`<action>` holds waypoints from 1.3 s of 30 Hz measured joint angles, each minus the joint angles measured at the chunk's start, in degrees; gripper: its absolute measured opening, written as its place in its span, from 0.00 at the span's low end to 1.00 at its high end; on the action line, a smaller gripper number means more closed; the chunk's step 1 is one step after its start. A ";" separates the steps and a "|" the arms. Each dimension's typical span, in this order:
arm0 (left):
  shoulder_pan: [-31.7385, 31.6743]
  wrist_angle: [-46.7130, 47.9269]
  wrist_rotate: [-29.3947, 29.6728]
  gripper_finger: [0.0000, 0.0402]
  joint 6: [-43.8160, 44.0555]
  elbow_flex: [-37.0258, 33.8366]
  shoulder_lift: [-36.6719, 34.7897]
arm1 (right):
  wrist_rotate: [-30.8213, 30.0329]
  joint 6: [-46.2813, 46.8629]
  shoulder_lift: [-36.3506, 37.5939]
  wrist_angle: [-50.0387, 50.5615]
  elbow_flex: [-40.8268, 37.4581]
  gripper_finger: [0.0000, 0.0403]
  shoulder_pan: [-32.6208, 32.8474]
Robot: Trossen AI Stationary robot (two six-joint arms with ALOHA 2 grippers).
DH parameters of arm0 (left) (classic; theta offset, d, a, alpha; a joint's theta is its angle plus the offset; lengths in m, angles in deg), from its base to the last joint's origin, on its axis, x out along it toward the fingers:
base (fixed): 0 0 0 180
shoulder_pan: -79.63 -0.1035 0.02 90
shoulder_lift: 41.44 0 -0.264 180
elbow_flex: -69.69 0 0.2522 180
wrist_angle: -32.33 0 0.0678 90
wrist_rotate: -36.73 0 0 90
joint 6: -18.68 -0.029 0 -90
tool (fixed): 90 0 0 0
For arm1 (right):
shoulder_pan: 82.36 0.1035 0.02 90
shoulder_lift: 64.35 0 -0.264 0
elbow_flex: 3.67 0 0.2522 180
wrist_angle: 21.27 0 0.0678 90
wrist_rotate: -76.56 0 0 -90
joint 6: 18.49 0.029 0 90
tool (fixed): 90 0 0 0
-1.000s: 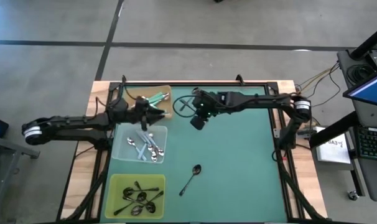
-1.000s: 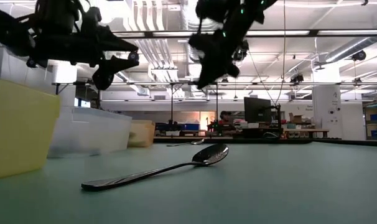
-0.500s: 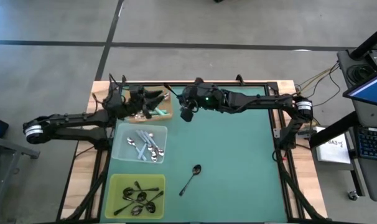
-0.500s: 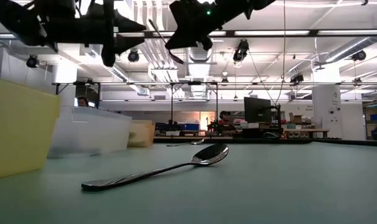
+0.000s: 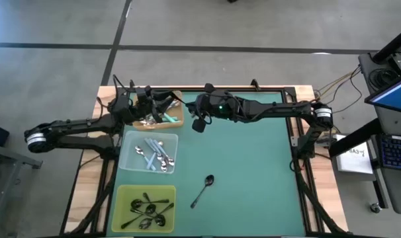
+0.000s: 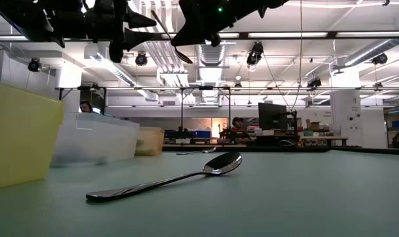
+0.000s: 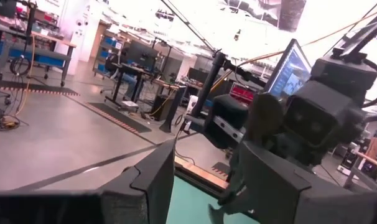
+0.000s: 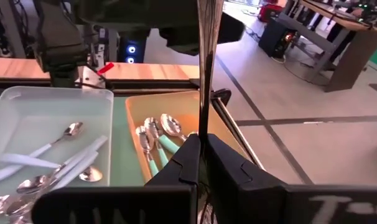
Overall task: Sort silverware by color (type)
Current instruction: Put the black spoon into the yellow bin
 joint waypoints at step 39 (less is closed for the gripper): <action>0.39 2.14 -6.11 0.02 0.50 2.12 0.00 | -0.05 -4.79 0.00 -1.13 0.04 0.02 2.25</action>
